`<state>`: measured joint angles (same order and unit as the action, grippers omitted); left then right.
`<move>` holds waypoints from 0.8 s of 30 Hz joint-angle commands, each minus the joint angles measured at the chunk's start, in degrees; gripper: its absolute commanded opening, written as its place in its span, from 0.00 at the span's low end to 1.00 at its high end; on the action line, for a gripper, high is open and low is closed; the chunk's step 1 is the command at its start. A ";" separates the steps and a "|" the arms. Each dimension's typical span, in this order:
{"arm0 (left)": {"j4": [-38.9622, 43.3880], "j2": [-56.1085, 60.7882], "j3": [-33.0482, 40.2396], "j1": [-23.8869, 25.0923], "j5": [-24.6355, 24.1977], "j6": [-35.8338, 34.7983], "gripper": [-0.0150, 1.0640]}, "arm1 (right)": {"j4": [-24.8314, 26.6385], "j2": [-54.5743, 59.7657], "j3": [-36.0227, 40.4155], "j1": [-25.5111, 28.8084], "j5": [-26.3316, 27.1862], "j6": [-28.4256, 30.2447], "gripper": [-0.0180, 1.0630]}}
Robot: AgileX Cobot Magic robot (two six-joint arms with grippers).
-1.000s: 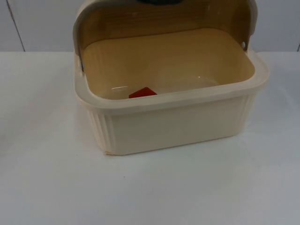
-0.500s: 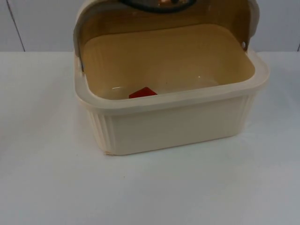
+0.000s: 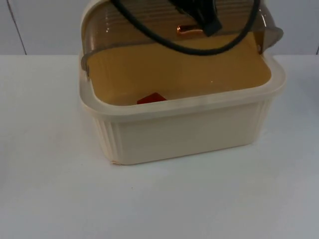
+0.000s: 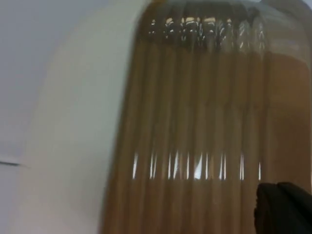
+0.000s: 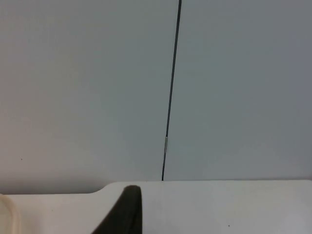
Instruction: Open the box lid with the left hand, place the block into the box with the right hand, then close the box lid with the left hand.
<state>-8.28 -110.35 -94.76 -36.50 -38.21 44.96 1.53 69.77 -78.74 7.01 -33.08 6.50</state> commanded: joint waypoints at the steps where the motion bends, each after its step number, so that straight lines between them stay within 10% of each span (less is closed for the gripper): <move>1: 1.26 0.03 0.23 -0.86 -0.40 -1.31 0.01 | 0.18 -0.08 -0.50 -0.36 0.26 0.00 0.99; 24: 2.37 6.45 14.39 -2.80 7.08 -6.02 0.01 | 0.28 -0.08 -0.50 -0.40 -0.11 0.00 0.99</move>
<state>-6.24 -104.93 -80.54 -38.88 -31.89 39.78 1.67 69.77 -78.74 7.01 -33.21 6.50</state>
